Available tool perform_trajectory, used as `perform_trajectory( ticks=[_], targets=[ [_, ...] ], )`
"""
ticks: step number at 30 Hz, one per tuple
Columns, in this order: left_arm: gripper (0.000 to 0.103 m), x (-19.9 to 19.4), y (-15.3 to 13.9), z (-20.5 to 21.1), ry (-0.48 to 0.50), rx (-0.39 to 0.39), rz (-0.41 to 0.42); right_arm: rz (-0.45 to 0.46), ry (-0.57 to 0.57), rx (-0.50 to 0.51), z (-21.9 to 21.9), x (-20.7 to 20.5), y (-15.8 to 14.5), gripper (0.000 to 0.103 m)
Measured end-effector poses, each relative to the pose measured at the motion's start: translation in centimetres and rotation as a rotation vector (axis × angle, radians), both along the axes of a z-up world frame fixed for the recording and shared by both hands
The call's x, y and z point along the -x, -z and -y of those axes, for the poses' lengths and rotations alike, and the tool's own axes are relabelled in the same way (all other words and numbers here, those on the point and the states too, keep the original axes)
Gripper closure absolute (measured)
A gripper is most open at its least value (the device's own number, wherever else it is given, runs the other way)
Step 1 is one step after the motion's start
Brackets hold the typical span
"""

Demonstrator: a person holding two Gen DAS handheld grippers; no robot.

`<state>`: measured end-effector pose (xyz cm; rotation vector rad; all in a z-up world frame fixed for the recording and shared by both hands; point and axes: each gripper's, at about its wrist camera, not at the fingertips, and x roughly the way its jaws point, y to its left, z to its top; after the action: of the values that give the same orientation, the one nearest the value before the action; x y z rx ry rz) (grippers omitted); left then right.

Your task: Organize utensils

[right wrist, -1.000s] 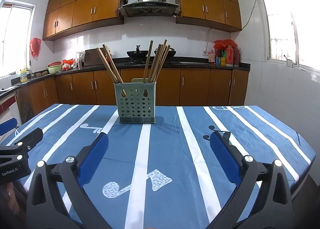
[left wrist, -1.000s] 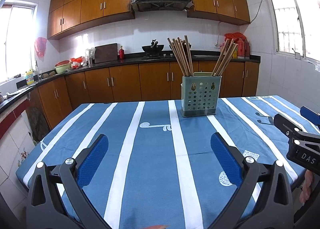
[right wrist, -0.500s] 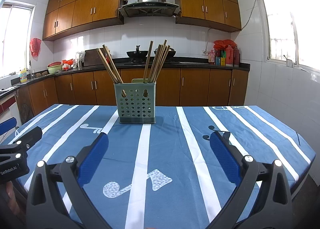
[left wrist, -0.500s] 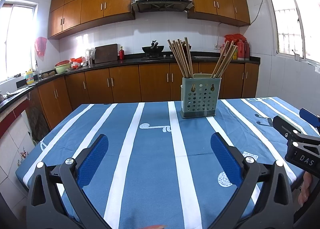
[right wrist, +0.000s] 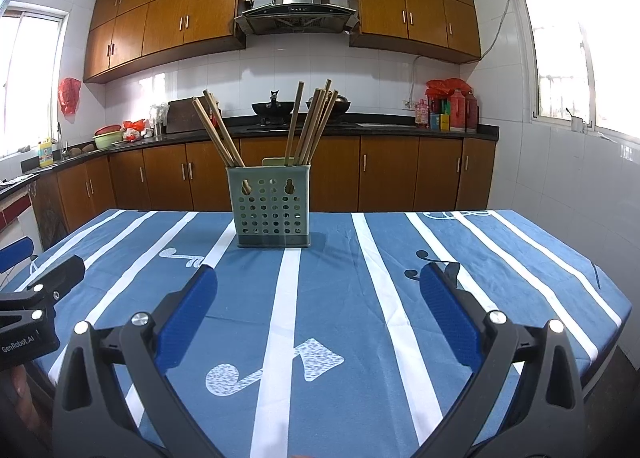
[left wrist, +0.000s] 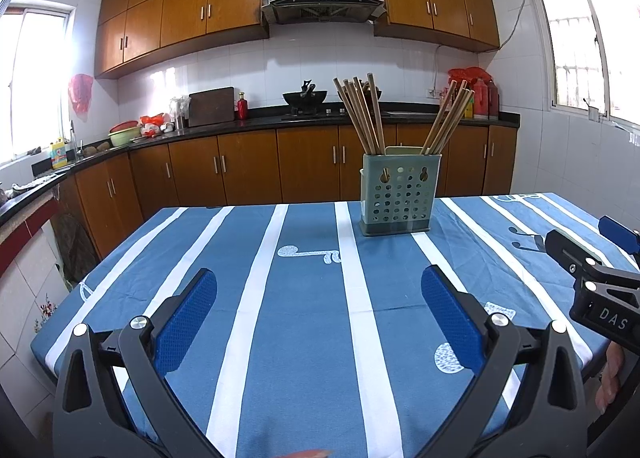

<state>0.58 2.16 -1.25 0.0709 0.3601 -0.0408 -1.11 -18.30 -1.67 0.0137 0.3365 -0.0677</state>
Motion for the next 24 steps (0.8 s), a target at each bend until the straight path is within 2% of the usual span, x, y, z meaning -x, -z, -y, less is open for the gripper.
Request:
perform_trajectory(
  ticks=[24],
  targets=[
    [0.002,-0.11,0.07,0.28,0.010,-0.001,-0.004,-0.001,0.003,-0.003,-0.07,0.05,0.04,0.004]
  ],
)
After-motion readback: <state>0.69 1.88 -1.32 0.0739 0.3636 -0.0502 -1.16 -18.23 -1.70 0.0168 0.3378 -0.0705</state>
